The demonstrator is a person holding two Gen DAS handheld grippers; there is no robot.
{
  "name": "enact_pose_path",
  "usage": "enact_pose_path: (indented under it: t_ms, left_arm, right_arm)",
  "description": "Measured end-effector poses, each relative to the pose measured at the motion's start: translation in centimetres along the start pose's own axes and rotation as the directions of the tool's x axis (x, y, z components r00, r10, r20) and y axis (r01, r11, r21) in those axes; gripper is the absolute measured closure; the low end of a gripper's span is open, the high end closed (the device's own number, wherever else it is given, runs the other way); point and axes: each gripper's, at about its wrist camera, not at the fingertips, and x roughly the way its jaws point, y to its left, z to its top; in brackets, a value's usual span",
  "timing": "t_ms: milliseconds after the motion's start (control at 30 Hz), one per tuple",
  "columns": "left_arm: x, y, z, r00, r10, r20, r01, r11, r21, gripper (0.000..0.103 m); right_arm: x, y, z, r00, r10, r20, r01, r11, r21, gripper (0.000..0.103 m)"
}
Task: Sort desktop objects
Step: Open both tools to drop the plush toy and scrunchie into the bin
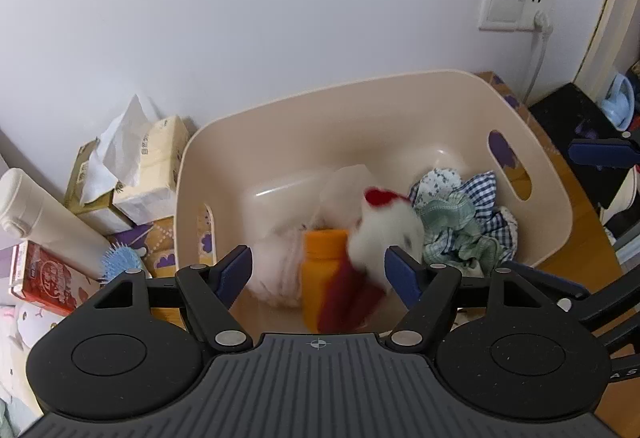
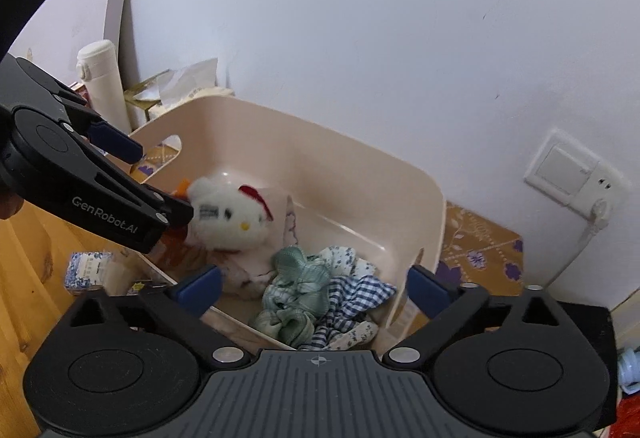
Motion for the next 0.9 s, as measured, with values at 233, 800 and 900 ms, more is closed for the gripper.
enact_pose_path:
  t_ms: [233, 800, 900]
  left_arm:
    - [-2.0, 0.9, -0.5, 0.999, 0.003, 0.032, -0.003, 1.0, -0.005, 0.028]
    - [-7.3, 3.4, -4.3, 0.996, -0.003, 0.094, 0.005, 1.0, -0.012, 0.024]
    - [-8.1, 3.7, -5.3, 0.995, -0.01, 0.099, 0.011, 1.0, -0.012, 0.024]
  right_arm:
    - [-2.8, 0.2, 0.4, 0.999, -0.029, 0.041, 0.029, 1.0, 0.0, 0.0]
    - [-8.9, 3.1, -1.0, 0.991, -0.09, 0.098, 0.088, 0.996, 0.021, 0.0]
    - [-9.9, 3.9, -1.6, 0.99, -0.095, 0.1, 0.093, 0.995, 0.019, 0.0]
